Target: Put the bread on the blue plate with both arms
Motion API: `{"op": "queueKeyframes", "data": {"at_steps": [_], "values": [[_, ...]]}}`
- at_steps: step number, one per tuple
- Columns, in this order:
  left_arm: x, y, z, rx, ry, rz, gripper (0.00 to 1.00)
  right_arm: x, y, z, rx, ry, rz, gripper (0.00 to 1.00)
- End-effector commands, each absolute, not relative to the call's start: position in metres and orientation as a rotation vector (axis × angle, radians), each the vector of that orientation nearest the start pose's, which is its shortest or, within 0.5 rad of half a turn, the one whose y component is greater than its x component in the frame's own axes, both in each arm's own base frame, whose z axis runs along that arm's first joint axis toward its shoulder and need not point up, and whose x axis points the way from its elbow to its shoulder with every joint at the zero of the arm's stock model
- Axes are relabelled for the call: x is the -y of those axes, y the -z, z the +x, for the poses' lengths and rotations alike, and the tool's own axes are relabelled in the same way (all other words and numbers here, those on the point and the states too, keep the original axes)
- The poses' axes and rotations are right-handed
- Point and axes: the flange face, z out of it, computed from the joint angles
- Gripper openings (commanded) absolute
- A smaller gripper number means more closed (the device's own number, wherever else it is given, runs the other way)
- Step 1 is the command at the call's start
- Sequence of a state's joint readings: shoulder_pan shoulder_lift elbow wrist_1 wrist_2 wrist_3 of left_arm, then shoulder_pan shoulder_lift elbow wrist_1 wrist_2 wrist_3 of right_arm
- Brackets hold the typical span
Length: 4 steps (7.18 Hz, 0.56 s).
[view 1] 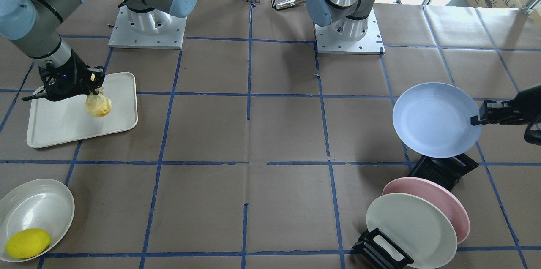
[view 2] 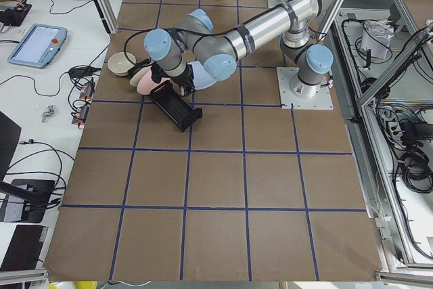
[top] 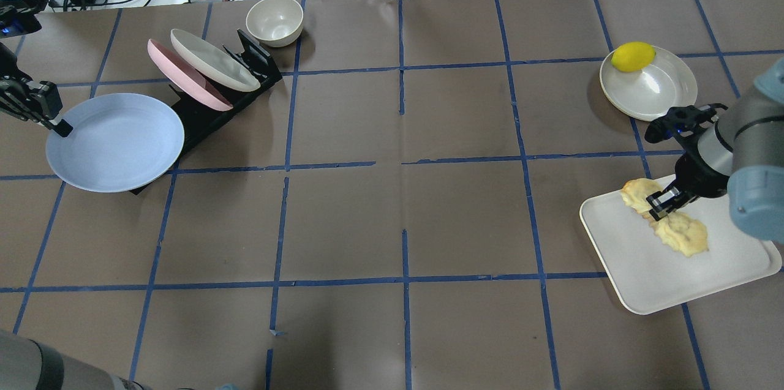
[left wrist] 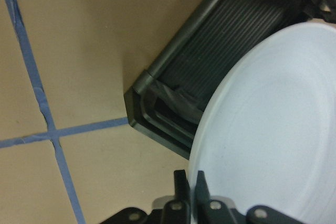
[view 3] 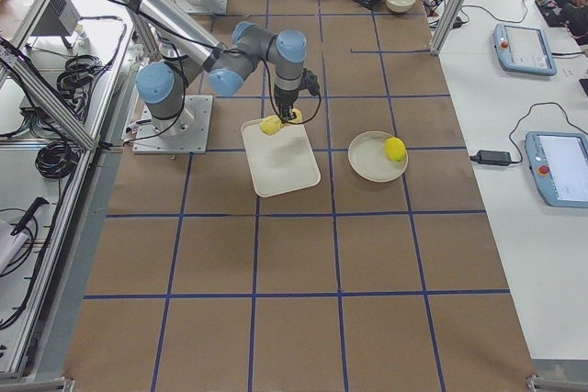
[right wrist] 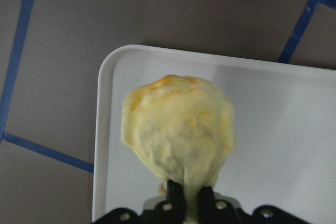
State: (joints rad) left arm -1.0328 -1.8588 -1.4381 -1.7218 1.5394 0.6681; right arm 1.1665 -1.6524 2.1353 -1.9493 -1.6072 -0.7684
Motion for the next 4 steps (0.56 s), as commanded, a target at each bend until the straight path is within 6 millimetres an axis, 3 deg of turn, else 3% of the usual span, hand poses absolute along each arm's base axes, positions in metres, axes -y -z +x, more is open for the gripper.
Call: {"op": "queueKeyframes", "data": {"at_steps": [1, 2, 3, 4], "values": [[0.528, -0.398, 0.047, -3.274, -0.421, 0.166, 0.04, 0.428, -0.392, 0.045, -3.074, -0.246, -0.417, 0.11], [0.524, -0.396, -0.018, -3.331, -0.422, 0.175, 0.04, 0.426, -0.419, 0.091, -3.098, -0.241, -0.414, 0.10], [0.533, -0.381, -0.064, -3.410, -0.425, 0.139, 0.04, 0.422, -0.428, 0.120, -3.122, -0.220, -0.389, 0.10], [0.544, -0.367, -0.103, -3.442, -0.330, 0.141, 0.04, 0.420, -0.428, 0.131, -3.124, -0.218, -0.352, 0.10]]}}
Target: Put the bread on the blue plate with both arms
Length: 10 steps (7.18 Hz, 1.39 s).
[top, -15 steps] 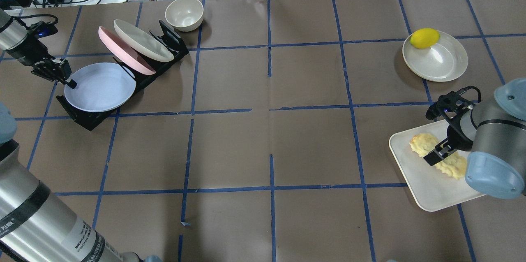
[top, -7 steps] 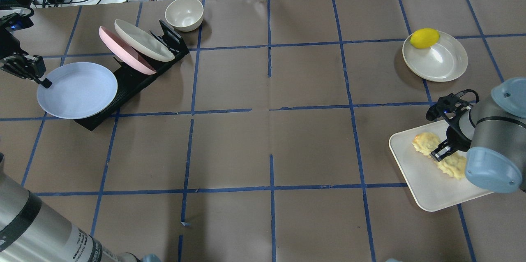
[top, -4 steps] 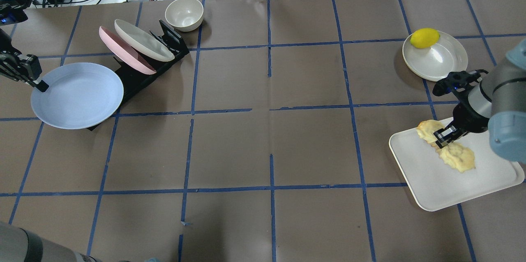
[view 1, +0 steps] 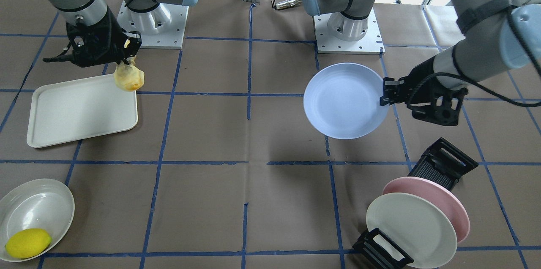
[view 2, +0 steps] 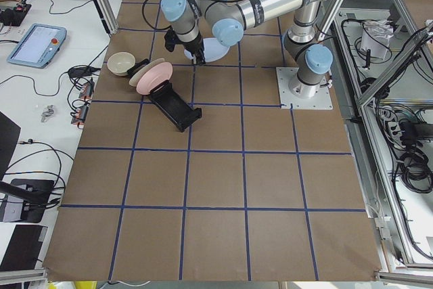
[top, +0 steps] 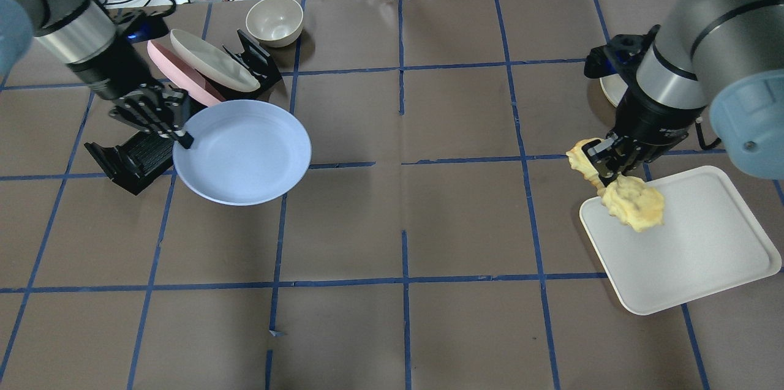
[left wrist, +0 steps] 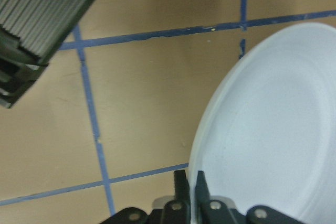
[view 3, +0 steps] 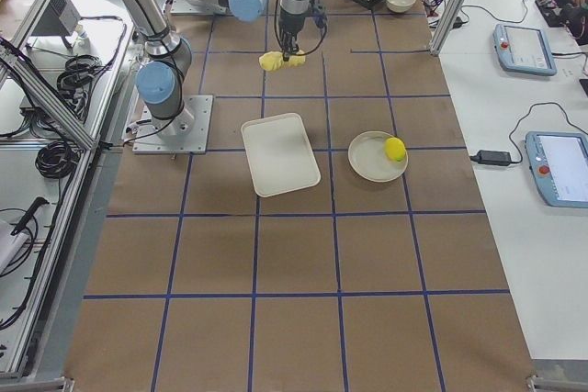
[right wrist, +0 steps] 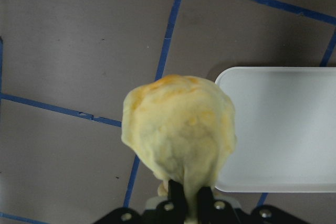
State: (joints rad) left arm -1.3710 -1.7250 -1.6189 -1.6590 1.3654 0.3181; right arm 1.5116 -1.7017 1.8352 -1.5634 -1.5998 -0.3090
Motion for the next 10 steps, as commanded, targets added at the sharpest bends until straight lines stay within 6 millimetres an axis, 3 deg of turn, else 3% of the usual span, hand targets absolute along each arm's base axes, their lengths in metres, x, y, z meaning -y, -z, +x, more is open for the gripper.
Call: {"op": "queueKeyframes", "data": {"at_steps": [1, 3, 5, 7, 8, 9, 10], "values": [[0.550, -0.340, -0.139, -3.476, -0.303, 0.170, 0.04, 0.416, -0.424, 0.137, -3.126, -0.234, -0.333, 0.10], [0.571, -0.290, -0.175, -3.540, -0.238, 0.230, 0.04, 0.415, -0.420, 0.137, -3.132, -0.248, -0.347, 0.10], [0.582, -0.242, -0.227, -3.540, -0.128, 0.395, 0.04, 0.415, -0.418, 0.137, -3.132, -0.254, -0.352, 0.10], [0.572, -0.210, -0.233, -3.514, -0.223, 0.354, 0.04, 0.414, -0.415, 0.136, -3.134, -0.252, -0.362, 0.10], [0.569, -0.197, -0.232, -3.515, -0.176, 0.364, 0.05, 0.414, -0.413, 0.137, -3.130, -0.259, -0.369, 0.10], [0.563, -0.185, -0.233, -3.516, -0.176, 0.364, 0.19, 0.413, -0.411, 0.137, -3.126, -0.266, -0.385, 0.10], [0.570, -0.190, -0.233, -3.523, -0.080, 0.317, 0.85, 0.409, -0.399, 0.137, -3.115, -0.302, -0.411, 0.10]]}}
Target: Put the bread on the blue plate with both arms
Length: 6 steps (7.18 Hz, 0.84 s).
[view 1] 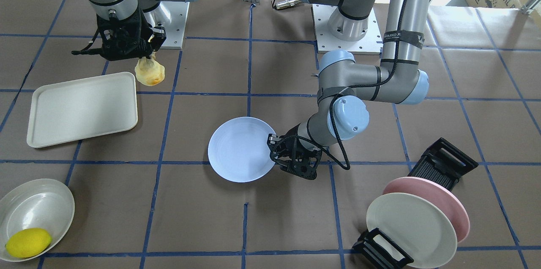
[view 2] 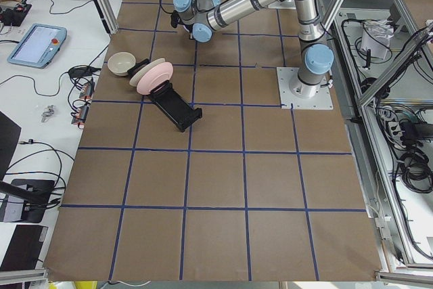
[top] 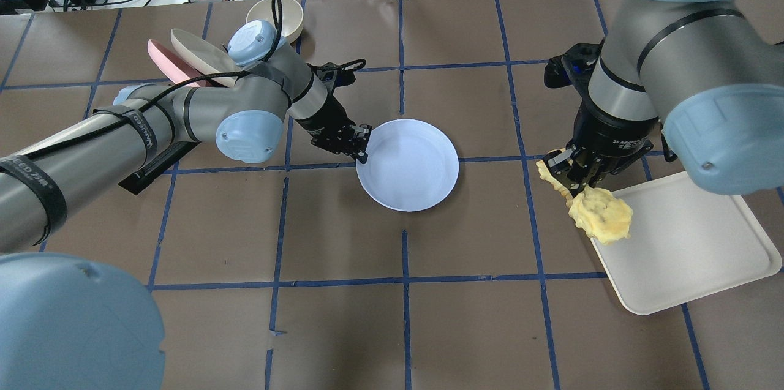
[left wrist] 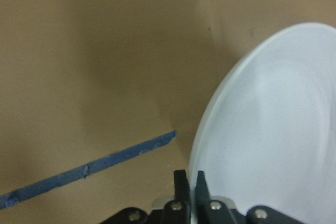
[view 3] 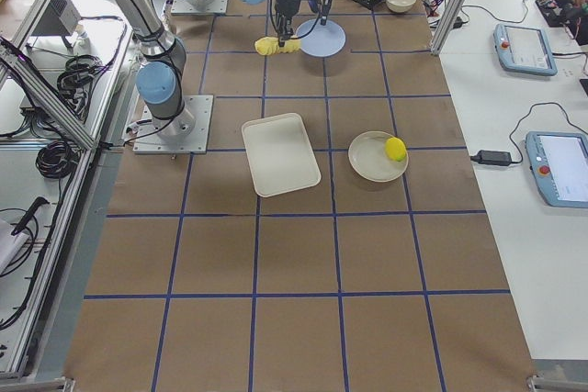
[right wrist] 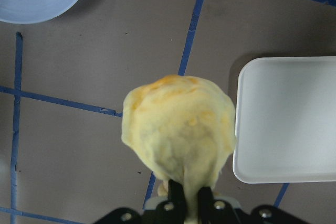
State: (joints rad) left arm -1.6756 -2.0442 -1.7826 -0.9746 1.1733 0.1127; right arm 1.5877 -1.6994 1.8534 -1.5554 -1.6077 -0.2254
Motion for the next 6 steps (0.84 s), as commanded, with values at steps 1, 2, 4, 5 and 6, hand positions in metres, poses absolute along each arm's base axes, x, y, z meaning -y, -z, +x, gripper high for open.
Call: {"op": "queueKeyframes", "data": {"at_steps": [1, 2, 4, 5, 6], "values": [[0.574, -0.214, -0.230, -3.527, 0.000, 0.213, 1.00, 0.405, -0.390, 0.136, -3.108, -0.314, -0.437, 0.10], [0.577, -0.225, -0.219, -3.527, 0.029, 0.186, 1.00, 0.409, -0.391, 0.137, -3.121, -0.262, -0.414, 0.10], [0.568, -0.288, -0.160, -3.448, 0.046, 0.028, 1.00, 0.444, -0.361, 0.166, -3.102, -0.203, -0.323, 0.10], [0.550, -0.325, -0.135, -3.384, 0.021, -0.030, 1.00, 0.459, -0.349, 0.215, -3.092, -0.134, -0.377, 0.10], [0.531, -0.357, -0.125, -3.308, 0.007, -0.041, 1.00, 0.484, -0.325, 0.264, -3.086, -0.124, -0.436, 0.10]]}}
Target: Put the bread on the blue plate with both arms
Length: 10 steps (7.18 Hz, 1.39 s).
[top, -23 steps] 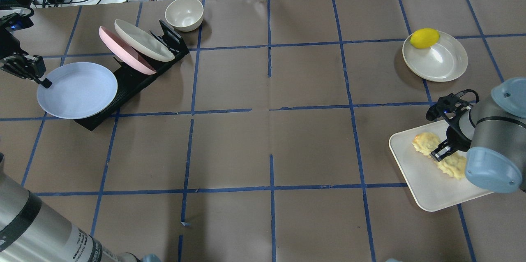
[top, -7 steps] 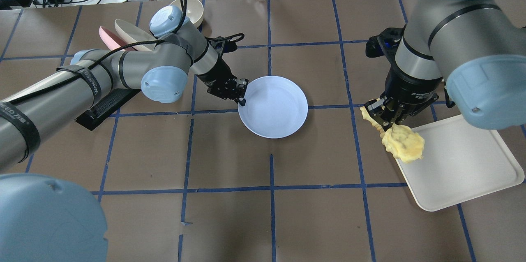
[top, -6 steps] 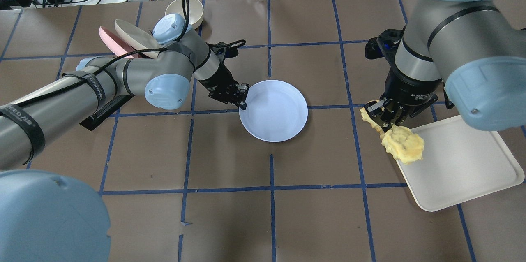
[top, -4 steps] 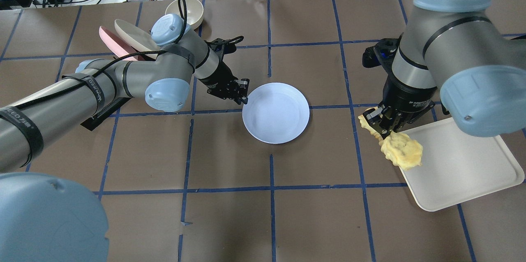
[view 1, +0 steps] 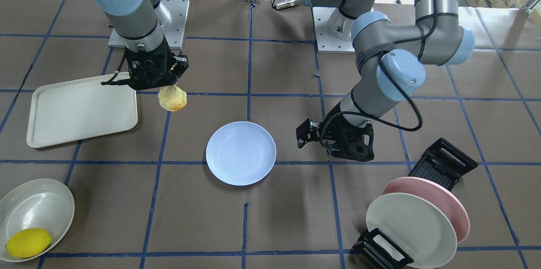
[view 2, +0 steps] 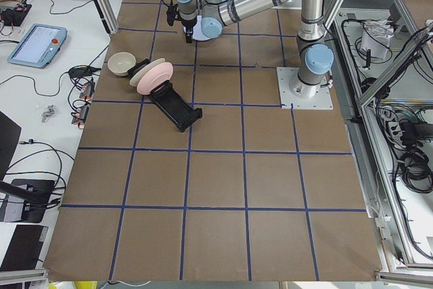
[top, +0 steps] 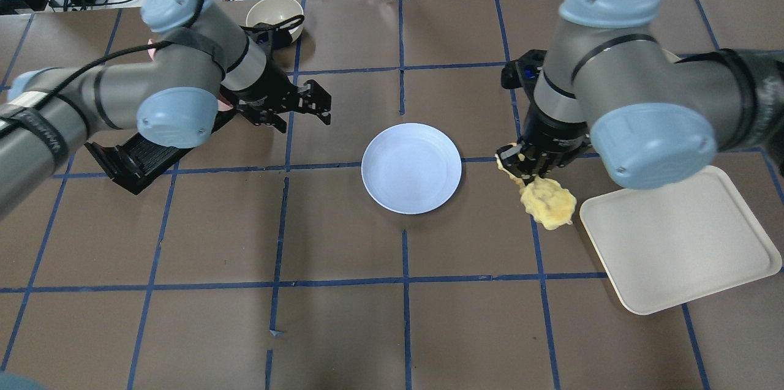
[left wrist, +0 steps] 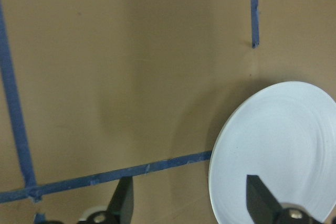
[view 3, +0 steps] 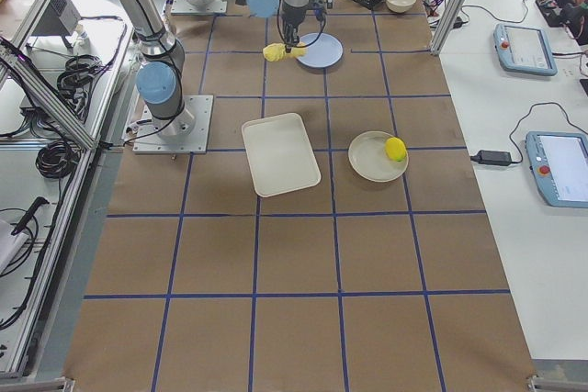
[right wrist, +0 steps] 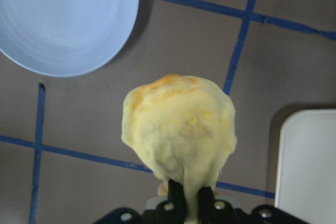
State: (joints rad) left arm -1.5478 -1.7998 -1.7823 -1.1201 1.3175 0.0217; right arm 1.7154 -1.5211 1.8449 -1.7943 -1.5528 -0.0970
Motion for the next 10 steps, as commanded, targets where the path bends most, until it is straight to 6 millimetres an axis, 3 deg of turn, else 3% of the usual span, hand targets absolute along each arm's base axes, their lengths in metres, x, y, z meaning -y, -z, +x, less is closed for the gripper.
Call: {"op": "queueKeyframes", "data": {"at_steps": [1, 2, 3, 4, 5, 6, 7, 8, 10], "values": [[0.520, -0.382, -0.119, -3.248, -0.019, -0.041, 1.00, 0.515, -0.313, 0.309, -3.085, -0.112, -0.468, 0.10], [0.516, -0.407, -0.118, -3.176, -0.020, -0.022, 1.00, 0.544, -0.292, 0.348, -3.094, -0.124, -0.457, 0.10], [0.512, -0.441, -0.119, -3.167, -0.033, -0.017, 1.00, 0.562, -0.270, 0.365, -3.097, -0.147, -0.477, 0.10], [0.518, -0.464, -0.117, -3.164, -0.033, -0.017, 1.00, 0.567, -0.252, 0.367, -3.102, -0.184, -0.478, 0.10], [0.511, -0.474, -0.116, -3.145, -0.024, -0.003, 1.00, 0.568, -0.242, 0.367, -3.111, -0.206, -0.482, 0.15], [0.509, -0.478, -0.113, -3.116, -0.014, 0.043, 1.00, 0.576, -0.229, 0.370, -3.108, -0.149, -0.487, 0.29], [0.515, -0.478, -0.113, -3.119, -0.016, 0.046, 1.00, 0.590, -0.216, 0.370, -3.104, -0.031, -0.480, 0.71], [0.516, -0.476, -0.113, -3.122, -0.021, 0.043, 1.00, 0.596, -0.201, 0.366, -3.106, -0.043, -0.487, 1.00], [0.516, -0.482, -0.114, -3.127, 0.001, 0.046, 1.00, 0.599, -0.220, 0.362, -3.105, -0.005, -0.475, 1.00]]}}
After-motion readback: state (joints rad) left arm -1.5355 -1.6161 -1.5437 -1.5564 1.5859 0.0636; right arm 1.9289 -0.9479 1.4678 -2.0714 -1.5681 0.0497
